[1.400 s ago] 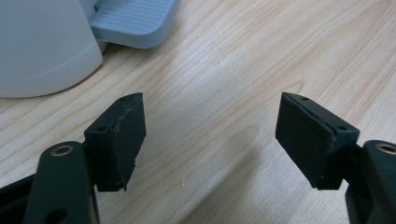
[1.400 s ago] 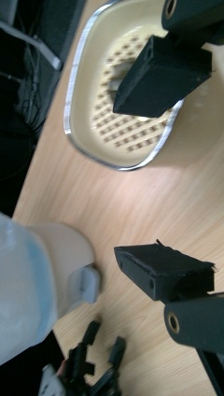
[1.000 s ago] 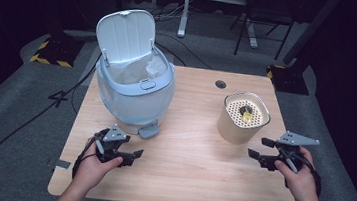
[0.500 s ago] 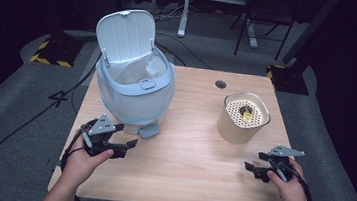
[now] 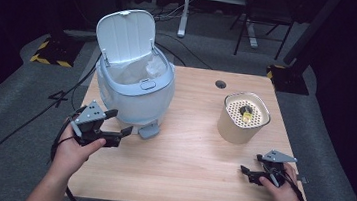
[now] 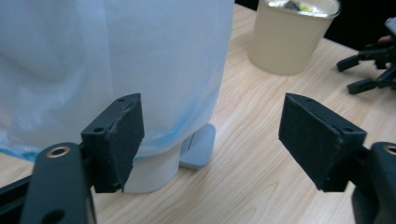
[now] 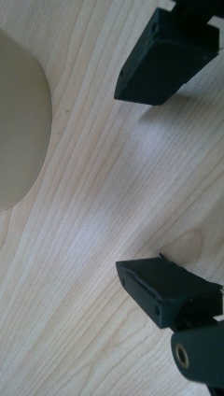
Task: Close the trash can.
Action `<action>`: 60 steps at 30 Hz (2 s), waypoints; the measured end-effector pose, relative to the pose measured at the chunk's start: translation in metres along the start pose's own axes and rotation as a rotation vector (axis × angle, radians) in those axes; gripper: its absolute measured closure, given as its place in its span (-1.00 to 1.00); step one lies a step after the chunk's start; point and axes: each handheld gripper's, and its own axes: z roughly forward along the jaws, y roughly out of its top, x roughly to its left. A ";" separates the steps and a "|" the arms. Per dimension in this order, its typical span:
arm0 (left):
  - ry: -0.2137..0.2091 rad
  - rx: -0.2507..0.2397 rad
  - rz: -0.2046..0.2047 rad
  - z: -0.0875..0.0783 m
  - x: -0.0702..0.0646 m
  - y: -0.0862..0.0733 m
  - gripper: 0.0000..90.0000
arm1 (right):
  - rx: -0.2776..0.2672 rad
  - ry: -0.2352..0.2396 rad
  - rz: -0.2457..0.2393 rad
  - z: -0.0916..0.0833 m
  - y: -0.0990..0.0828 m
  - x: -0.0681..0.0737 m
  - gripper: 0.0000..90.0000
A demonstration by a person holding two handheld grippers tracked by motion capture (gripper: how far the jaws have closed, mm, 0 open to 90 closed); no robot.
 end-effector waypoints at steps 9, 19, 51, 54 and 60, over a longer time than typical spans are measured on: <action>0.013 -0.015 0.031 -0.018 0.008 0.026 -0.55 | -0.001 -0.003 0.002 0.000 0.000 0.000 -0.67; 0.112 -0.085 0.025 -0.045 0.025 0.061 -0.44 | -0.002 -0.007 0.004 0.000 0.000 0.001 -0.66; 0.274 -0.166 0.056 -0.033 0.102 0.143 -0.37 | -0.004 -0.009 0.008 0.000 -0.001 0.002 -0.66; 0.273 -0.172 0.036 -0.028 0.104 0.145 -0.37 | -0.004 -0.010 0.009 0.000 -0.001 0.002 -0.66; 0.321 -0.140 0.007 -0.018 0.114 0.147 -0.38 | -0.002 -0.011 0.009 -0.001 -0.001 0.003 -0.66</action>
